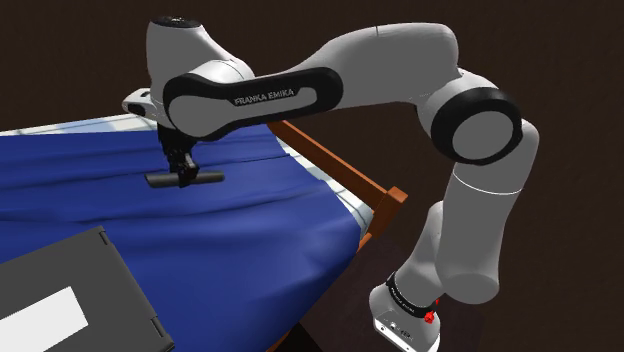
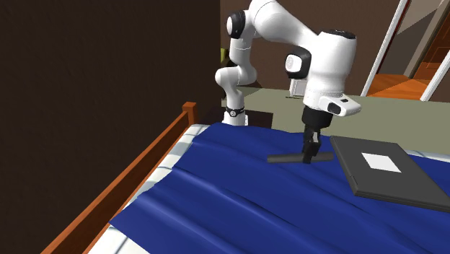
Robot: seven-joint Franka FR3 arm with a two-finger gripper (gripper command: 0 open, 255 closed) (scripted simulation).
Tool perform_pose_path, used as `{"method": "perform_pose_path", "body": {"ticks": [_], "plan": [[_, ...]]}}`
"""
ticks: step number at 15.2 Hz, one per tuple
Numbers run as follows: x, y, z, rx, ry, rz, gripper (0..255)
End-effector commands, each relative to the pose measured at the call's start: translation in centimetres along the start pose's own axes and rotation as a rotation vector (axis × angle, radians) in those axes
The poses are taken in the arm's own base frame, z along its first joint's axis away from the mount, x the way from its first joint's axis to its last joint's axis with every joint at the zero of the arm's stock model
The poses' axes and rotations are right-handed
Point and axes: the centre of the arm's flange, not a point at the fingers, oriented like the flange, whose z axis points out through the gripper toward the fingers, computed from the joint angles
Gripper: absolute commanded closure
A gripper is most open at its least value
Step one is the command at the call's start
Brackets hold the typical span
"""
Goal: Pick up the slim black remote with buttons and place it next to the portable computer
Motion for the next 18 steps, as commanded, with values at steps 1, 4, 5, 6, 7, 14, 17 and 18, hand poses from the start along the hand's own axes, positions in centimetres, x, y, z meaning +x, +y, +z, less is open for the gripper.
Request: {"method": "perform_pose_path", "body": {"ticks": [1, 4, 5, 6, 7, 14, 17, 18], "plan": [[2.0, -1.4, 0.0, 0.0, 0.0, 0.002, 255], [3.0, -2.1, 1.0, 0.0, 0.0, 0.002, 255], [3.0, -2.1, 1.5, 0.0, 0.0, 0.002, 255], [3.0, -2.2, 2.0, 0.0, 0.0, 0.002, 255], [3.0, -2.2, 2.6, 0.0, 0.0, 0.002, 255], [3.0, -2.5, 6.3, 0.0, 0.0, 0.002, 255], [3.0, -2.6, 7.8, 0.0, 0.0, 0.002, 255], [3.0, -2.7, 8.4, 0.0, 0.0, 0.002, 255]]}}
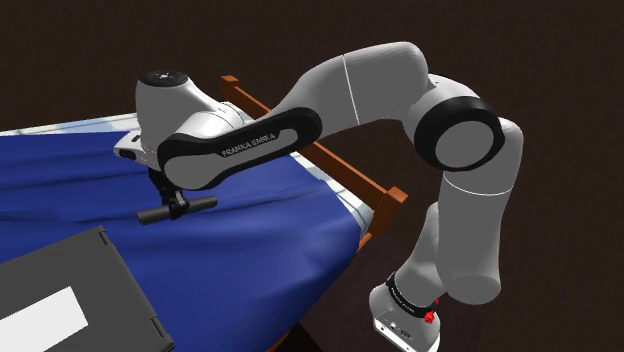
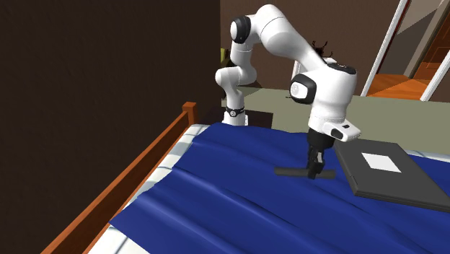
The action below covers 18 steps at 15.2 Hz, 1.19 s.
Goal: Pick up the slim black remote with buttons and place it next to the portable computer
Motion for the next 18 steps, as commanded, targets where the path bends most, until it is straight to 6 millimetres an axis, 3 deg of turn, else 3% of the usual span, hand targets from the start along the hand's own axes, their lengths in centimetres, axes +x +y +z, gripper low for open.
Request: {"method": "perform_pose_path", "body": {"ticks": [1, 9, 10, 15, 18], "plan": [[-0.2, -0.1, 1.2, 0.001, -0.002, 0.001, 255], [-0.2, -0.1, 1.2, 0.001, -0.002, 0.001, 255], [-0.2, -0.1, 1.2, 0.001, -0.001, 0.001, 0], [-0.2, -0.1, 1.2, 0.001, -0.002, 0.001, 0], [-0.2, -0.1, -2.7, 0.001, -0.002, 0.001, 0]]}}
